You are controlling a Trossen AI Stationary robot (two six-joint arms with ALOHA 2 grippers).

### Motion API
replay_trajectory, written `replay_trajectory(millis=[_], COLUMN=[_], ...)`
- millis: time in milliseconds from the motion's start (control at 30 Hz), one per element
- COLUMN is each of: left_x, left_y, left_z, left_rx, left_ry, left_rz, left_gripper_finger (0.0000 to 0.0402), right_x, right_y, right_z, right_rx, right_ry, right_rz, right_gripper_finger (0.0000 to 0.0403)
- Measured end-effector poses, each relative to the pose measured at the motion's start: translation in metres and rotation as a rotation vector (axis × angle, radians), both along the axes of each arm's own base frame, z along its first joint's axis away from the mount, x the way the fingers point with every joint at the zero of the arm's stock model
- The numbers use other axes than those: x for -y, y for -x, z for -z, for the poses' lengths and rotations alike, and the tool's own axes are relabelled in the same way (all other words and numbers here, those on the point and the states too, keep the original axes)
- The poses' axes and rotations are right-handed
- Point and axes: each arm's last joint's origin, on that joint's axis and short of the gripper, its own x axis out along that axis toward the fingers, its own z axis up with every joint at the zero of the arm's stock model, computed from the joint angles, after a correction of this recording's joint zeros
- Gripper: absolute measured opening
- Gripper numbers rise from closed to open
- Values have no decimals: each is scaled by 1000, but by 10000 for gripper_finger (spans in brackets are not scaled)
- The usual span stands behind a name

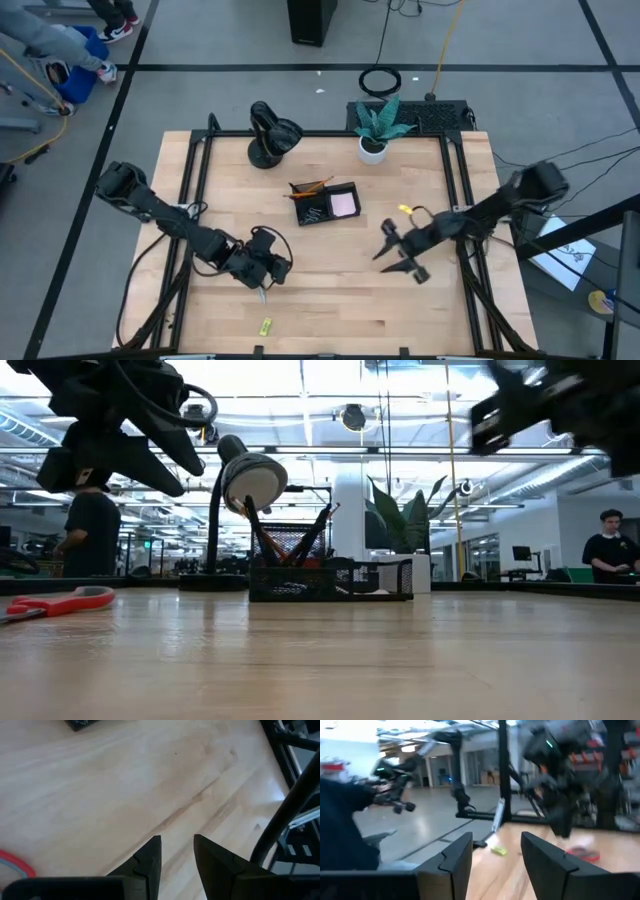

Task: Pick and place office supplies into organizer
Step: Put the red scissors into the desk organizer

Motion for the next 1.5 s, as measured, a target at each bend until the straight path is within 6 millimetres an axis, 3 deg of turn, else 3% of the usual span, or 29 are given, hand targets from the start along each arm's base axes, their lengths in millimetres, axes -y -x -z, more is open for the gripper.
replay_trajectory(millis=[133, 300, 500, 1233, 1333, 1500], left_x=[-2, 0, 2, 10, 1, -16], left_y=[-2, -7, -11, -25, -25, -16], left_z=[-1, -5, -10, -35, -25, 2], left_rx=[4, 54, 118, 394, 262, 13], left_ry=[15, 55, 97, 314, 397, 512], left_rz=[0, 8, 12, -24, -73, -404], left_gripper_finger=[118, 118, 118, 118, 118, 118], right_x=[9, 23, 29, 28, 28, 28], right_y=[27, 53, 57, 57, 57, 57], right_z=[-10, -21, -25, -23, -23, -23], right_rx=[149, 267, 226, 203, 203, 203], right_ry=[73, 6, -68, -59, -59, -59], right_rz=[15, 207, 316, 316, 316, 316], right_gripper_finger=[160, 160, 160, 160, 160, 160])
